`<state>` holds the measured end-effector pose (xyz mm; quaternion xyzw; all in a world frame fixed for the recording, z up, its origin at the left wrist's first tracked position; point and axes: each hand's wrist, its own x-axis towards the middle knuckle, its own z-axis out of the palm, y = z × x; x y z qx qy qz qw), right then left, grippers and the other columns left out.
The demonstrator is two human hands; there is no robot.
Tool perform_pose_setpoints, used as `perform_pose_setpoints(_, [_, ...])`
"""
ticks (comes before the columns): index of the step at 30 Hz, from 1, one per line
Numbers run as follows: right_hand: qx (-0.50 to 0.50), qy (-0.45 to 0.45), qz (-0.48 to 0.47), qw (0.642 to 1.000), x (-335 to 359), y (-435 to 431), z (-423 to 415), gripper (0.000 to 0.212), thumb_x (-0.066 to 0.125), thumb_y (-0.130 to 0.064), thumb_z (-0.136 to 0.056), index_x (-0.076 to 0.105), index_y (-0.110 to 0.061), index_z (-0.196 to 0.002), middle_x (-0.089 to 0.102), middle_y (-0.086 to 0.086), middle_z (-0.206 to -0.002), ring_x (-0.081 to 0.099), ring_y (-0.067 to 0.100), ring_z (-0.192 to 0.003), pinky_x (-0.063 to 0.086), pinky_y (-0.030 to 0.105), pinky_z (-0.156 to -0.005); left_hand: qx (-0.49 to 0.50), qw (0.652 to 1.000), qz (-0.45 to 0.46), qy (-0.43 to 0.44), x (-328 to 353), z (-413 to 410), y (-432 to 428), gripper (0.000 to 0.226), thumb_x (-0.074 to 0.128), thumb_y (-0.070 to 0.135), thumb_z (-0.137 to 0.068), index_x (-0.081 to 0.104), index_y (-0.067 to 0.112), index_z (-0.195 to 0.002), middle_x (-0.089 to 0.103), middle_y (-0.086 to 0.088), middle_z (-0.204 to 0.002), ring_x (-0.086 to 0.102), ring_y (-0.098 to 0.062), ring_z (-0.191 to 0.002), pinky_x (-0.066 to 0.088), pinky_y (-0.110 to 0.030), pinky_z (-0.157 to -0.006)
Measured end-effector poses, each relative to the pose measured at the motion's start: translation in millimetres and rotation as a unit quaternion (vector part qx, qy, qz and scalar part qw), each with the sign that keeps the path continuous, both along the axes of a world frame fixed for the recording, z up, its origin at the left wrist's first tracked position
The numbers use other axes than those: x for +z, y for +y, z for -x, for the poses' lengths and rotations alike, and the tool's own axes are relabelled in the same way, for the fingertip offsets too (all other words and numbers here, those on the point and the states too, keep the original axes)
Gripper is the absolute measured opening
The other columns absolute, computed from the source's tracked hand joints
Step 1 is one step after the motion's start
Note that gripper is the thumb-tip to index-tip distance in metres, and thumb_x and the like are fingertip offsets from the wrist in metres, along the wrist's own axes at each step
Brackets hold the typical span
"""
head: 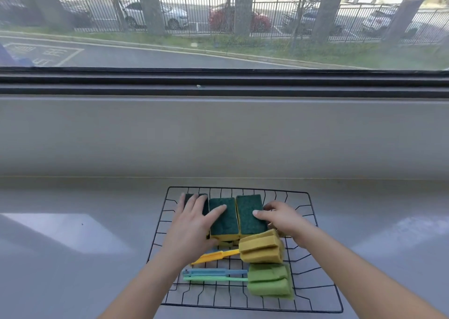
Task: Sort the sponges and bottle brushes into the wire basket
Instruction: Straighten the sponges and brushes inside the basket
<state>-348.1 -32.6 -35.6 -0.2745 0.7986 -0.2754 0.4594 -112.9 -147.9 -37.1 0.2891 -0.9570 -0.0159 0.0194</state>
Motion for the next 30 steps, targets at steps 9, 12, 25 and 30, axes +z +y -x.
perform_pose_setpoints(9, [0.002, -0.037, 0.003, 0.999, -8, 6, -4, 0.045, 0.068, -0.057, -0.086, 0.059, -0.021, -0.112, 0.070, 0.002, -0.107, 0.070, 0.016, -0.093, 0.058, 0.029, -0.068, -0.018, 1.000, -0.011, -0.001, -11, -9, -8, 0.080, 0.067, 0.057, -0.078, 0.024, 0.048, -0.144, 0.034, -0.002, -0.152, 0.018, -0.030, -0.145, 0.015, -0.056, -0.118])
perform_pose_setpoints(12, [0.020, -0.005, 0.002, 1.000, -1, 4, -2, 0.059, 0.067, -0.061, -0.085, 0.053, -0.018, -0.124, 0.066, 0.000, -0.113, 0.068, 0.016, -0.097, 0.058, 0.030, -0.075, -0.006, 0.999, -0.037, 0.014, -11, -14, -9, 0.097, 0.072, 0.060, -0.073, 0.013, 0.047, -0.148, 0.020, -0.001, -0.159, 0.007, -0.028, -0.148, 0.006, -0.052, -0.121])
perform_pose_setpoints(25, [0.348, 0.362, 0.101, 0.859, 44, -63, -67, 0.069, 0.073, -0.056, -0.077, 0.052, -0.025, -0.135, 0.056, -0.001, -0.126, 0.052, 0.020, -0.117, 0.051, 0.039, -0.093, 0.001, 0.998, -0.053, 0.013, -15, -34, -43, 0.112, 0.074, 0.056, -0.059, 0.024, 0.014, -0.149, 0.042, -0.005, -0.139, 0.039, -0.027, -0.128, 0.035, -0.038, -0.110])
perform_pose_setpoints(30, [0.466, 0.445, 0.008, 0.764, 27, -83, -81, 0.104, 0.080, -0.069, -0.058, 0.043, -0.016, -0.140, 0.051, 0.005, -0.134, 0.047, 0.027, -0.123, 0.047, 0.045, -0.103, -0.051, 0.998, -0.039, -0.006, -18, -33, -58, 0.108, 0.072, 0.062, -0.059, 0.023, 0.018, -0.145, 0.042, -0.003, -0.130, 0.042, -0.023, -0.117, 0.044, -0.035, -0.100])
